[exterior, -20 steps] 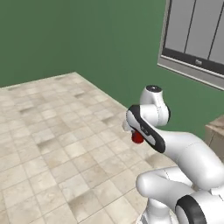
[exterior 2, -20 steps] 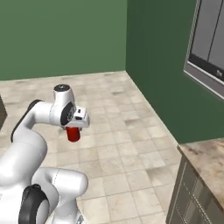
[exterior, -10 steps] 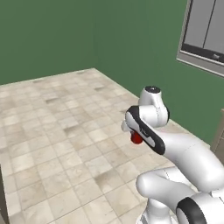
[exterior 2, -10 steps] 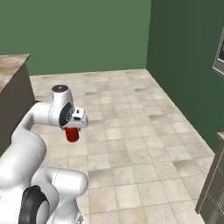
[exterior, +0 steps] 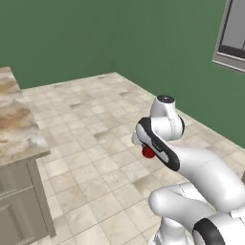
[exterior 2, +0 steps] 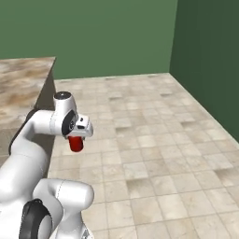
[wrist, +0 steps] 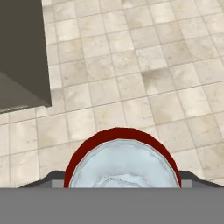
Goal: Four empty soda cans are scattered around the kitchen. Gather all the cans and cluster them next to the stove for recycling.
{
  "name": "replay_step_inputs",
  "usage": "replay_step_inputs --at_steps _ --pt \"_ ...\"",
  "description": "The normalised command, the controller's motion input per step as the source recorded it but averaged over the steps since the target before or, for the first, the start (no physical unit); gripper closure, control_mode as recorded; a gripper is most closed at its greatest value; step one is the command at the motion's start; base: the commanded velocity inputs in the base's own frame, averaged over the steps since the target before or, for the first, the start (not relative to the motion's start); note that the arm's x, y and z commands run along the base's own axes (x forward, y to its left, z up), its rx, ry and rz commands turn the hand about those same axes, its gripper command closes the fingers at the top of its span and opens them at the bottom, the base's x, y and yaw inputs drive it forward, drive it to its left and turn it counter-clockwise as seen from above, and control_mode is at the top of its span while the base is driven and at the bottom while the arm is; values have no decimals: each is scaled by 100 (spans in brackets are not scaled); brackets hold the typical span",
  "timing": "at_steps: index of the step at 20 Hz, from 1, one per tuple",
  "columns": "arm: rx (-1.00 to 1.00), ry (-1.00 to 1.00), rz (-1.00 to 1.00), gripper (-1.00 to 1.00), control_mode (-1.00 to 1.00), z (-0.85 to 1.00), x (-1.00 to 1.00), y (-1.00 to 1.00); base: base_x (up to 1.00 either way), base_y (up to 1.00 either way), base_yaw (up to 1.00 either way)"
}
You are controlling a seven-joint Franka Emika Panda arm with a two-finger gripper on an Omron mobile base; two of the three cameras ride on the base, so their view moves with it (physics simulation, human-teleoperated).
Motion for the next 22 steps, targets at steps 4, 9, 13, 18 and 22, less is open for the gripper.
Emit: replay_step_inputs --at_steps 4,9,13,18,22 --pt "0 0 0 100 100 0 0 0 -1 98 -2" --pt "0 0 0 100 100 0 0 0 -1 100 -1" --pt "0 0 0 100 100 0 0 0 0 100 -6" --pt "0 0 0 100 100 0 0 0 7 92 -6" --pt "0 0 0 100 100 0 0 0 11 99 -1"
